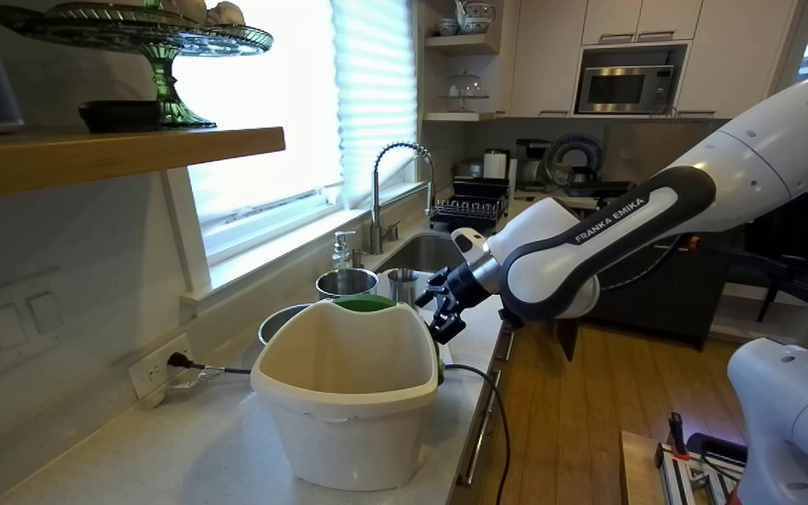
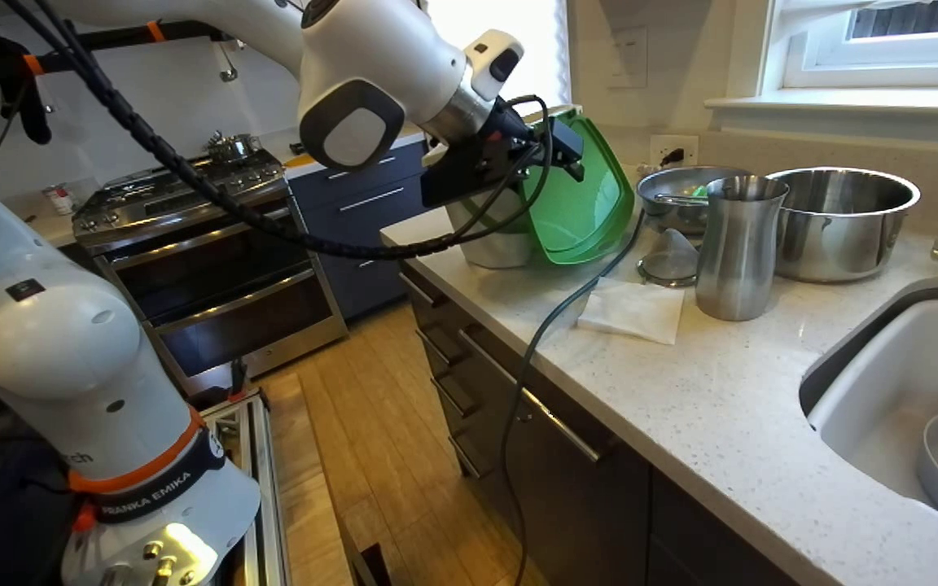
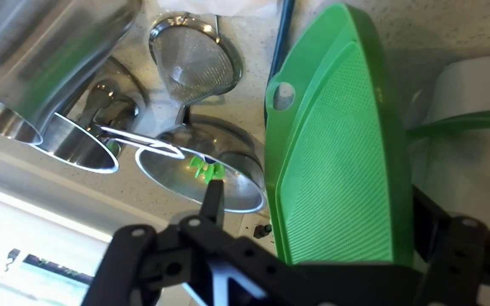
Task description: Close the bin
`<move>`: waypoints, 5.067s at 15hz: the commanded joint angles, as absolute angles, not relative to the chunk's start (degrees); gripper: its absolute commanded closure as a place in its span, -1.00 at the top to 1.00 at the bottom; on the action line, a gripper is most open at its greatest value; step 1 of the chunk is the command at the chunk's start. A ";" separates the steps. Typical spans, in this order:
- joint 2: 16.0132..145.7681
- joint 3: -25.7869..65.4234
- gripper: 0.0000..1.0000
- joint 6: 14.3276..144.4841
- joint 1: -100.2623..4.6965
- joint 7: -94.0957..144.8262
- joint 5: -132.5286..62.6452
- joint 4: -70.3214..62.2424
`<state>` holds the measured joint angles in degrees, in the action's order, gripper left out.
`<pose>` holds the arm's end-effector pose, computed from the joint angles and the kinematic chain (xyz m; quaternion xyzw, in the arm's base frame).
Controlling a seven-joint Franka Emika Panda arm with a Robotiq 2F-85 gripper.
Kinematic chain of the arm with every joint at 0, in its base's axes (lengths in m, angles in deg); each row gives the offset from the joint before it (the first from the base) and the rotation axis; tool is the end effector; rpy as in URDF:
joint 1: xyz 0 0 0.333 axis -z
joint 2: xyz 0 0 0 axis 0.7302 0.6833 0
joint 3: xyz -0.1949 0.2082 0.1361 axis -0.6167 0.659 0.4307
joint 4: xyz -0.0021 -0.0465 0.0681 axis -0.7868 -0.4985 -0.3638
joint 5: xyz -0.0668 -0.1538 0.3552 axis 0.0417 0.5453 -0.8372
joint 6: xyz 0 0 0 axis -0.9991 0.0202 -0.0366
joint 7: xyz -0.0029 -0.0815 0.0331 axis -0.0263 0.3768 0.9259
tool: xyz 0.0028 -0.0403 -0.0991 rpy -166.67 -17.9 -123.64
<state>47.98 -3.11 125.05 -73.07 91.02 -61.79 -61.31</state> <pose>0.4618 -0.0460 0.4231 0.8806 0.2714 0.3828 0.0660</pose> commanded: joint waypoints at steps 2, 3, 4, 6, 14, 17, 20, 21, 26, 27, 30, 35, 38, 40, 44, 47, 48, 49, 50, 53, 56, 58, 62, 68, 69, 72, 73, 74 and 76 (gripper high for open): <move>48.30 -3.40 1.00 127.02 -73.16 91.89 -61.26 -60.77; 48.53 -2.97 1.00 127.11 -72.59 91.84 -60.81 -60.61; 49.04 -2.41 1.00 126.98 -71.77 91.22 -60.62 -60.46; 50.04 -1.85 1.00 125.00 -70.15 90.09 -60.68 -60.40; 52.11 -0.43 -0.34 124.66 -67.94 89.26 -60.87 -60.54; 51.58 0.69 -0.78 123.27 -67.80 88.05 -61.11 -60.62; 51.64 2.39 -0.93 122.63 -66.52 87.50 -60.12 -60.77; 51.71 3.24 -0.93 123.08 -65.81 87.42 -59.67 -60.91; 50.59 9.77 -0.93 122.21 -59.89 83.70 -57.15 -61.94; 49.96 10.25 -0.93 120.99 -59.81 83.39 -57.38 -62.05; 48.43 11.31 -0.93 118.42 -59.85 83.85 -57.29 -62.17; 45.85 16.63 -0.93 116.91 -54.99 82.90 -50.35 -63.25; 44.23 20.07 -0.93 118.59 -51.22 83.43 -44.77 -64.24; 42.67 22.13 -0.93 118.30 -49.00 83.80 -41.62 -64.47; 39.88 21.80 -0.93 117.75 -48.61 80.15 -31.84 -64.85; 38.36 21.99 -0.93 117.88 -48.14 79.40 -26.50 -65.22; 38.00 21.94 -0.93 118.15 -48.16 79.54 -24.91 -65.23; 37.58 22.35 -0.93 118.36 -47.54 79.45 -23.16 -65.22; 37.19 22.33 -0.93 118.10 -47.57 79.47 -22.02 -65.26; 36.82 22.07 -0.24 118.08 -47.41 79.04 -19.90 -65.31; 36.89 18.67 0.08 115.13 -50.47 79.46 -22.53 -65.56; 36.58 16.35 0.39 111.12 -52.63 79.46 -24.93 -66.23; 37.08 10.78 0.97 105.23 -58.19 80.19 -33.44 -66.18; 38.81 4.77 0.99 106.85 -65.74 82.01 -47.21 -65.81; 39.26 3.74 1.00 107.41 -67.00 82.77 -49.04 -65.67; 40.62 0.89 1.00 110.33 -71.17 85.41 -54.60 -65.12; 41.09 -1.10 1.00 111.55 -73.69 86.38 -56.28 -64.93; 41.72 -2.28 1.00 112.85 -75.51 87.49 -57.78 -64.64; 43.15 -4.59 1.00 115.26 -78.61 89.19 -59.51 -64.27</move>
<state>40.62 -0.64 111.92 -73.40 85.72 -55.63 -65.12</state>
